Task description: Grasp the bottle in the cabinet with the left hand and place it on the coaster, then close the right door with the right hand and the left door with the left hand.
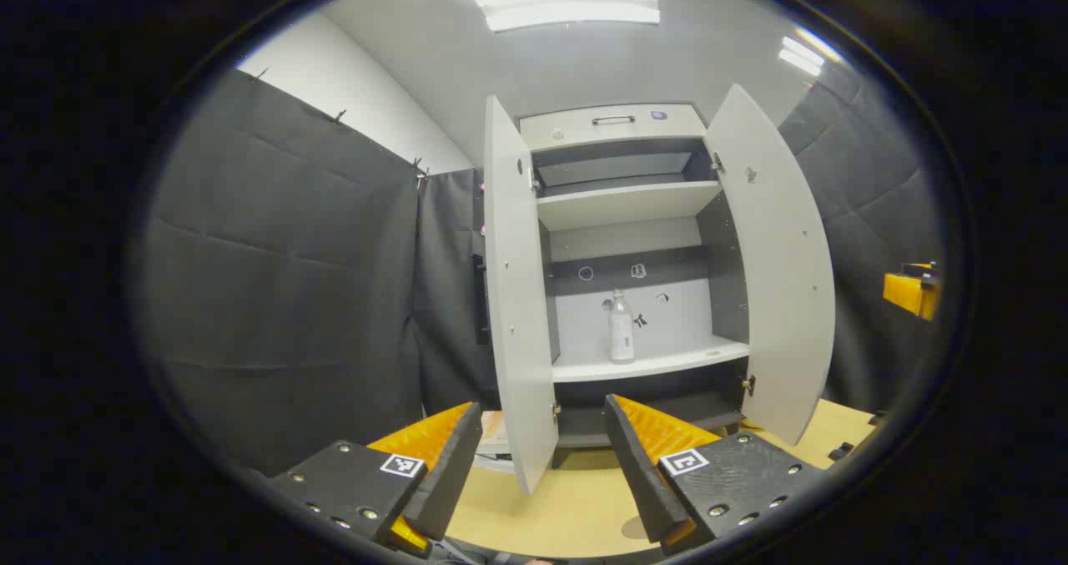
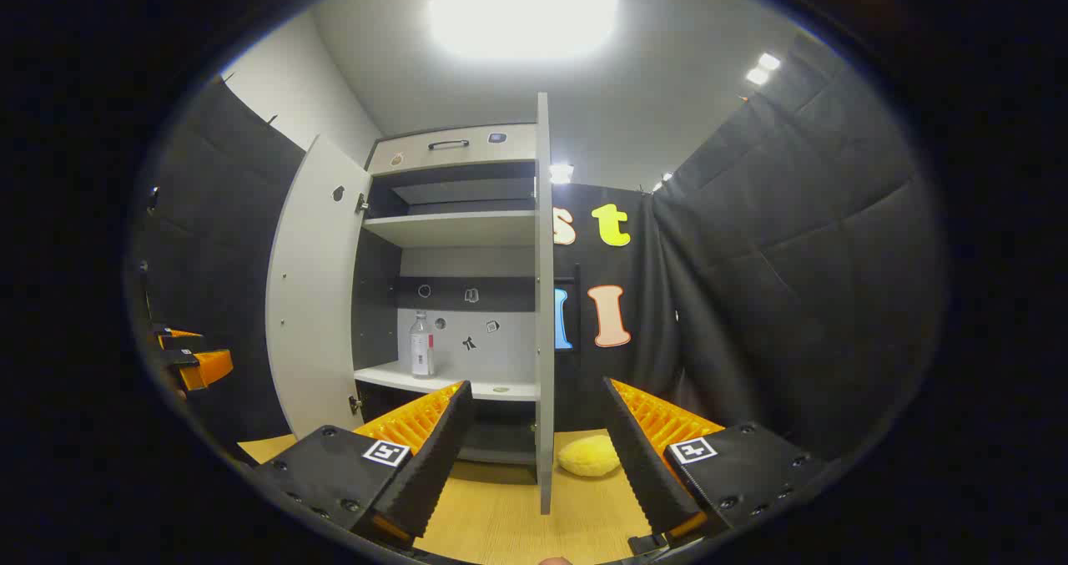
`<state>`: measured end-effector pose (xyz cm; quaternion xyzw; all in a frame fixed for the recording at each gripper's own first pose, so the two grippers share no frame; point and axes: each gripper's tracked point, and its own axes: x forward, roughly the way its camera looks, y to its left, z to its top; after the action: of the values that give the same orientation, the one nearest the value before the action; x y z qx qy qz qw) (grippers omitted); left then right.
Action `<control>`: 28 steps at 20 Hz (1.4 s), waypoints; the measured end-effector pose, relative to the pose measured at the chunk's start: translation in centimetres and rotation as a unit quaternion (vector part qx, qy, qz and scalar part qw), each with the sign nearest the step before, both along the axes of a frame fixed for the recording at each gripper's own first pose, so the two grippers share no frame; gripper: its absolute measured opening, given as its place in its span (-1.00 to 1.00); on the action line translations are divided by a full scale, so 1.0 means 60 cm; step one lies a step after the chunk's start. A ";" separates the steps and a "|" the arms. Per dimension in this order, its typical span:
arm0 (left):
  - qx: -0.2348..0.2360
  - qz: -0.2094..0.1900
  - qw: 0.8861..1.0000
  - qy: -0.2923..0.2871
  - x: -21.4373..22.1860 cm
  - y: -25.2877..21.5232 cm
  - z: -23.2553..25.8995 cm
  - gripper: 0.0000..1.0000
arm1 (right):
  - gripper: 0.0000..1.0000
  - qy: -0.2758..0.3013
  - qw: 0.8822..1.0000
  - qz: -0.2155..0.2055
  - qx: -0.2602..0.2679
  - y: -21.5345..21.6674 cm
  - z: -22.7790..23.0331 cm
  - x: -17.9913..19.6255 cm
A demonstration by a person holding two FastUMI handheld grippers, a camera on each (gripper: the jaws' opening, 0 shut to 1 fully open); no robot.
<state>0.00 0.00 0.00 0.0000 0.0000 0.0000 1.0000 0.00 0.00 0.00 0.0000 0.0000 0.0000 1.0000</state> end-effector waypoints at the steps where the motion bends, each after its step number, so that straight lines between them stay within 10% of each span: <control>1: -0.002 0.003 1.000 0.001 0.000 0.002 0.002 0.59 | 0.84 -0.001 1.000 0.001 -0.001 0.000 -0.001 0.001; 28: -0.012 -0.038 0.999 -0.018 0.115 -0.132 0.049 0.73 | 0.84 0.027 0.999 0.024 0.002 -0.066 -0.070 0.013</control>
<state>6.90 -7.94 2.91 -0.0115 -0.0184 -0.0378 0.9990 0.76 -3.93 -4.22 0.0017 0.0270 0.0240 0.9993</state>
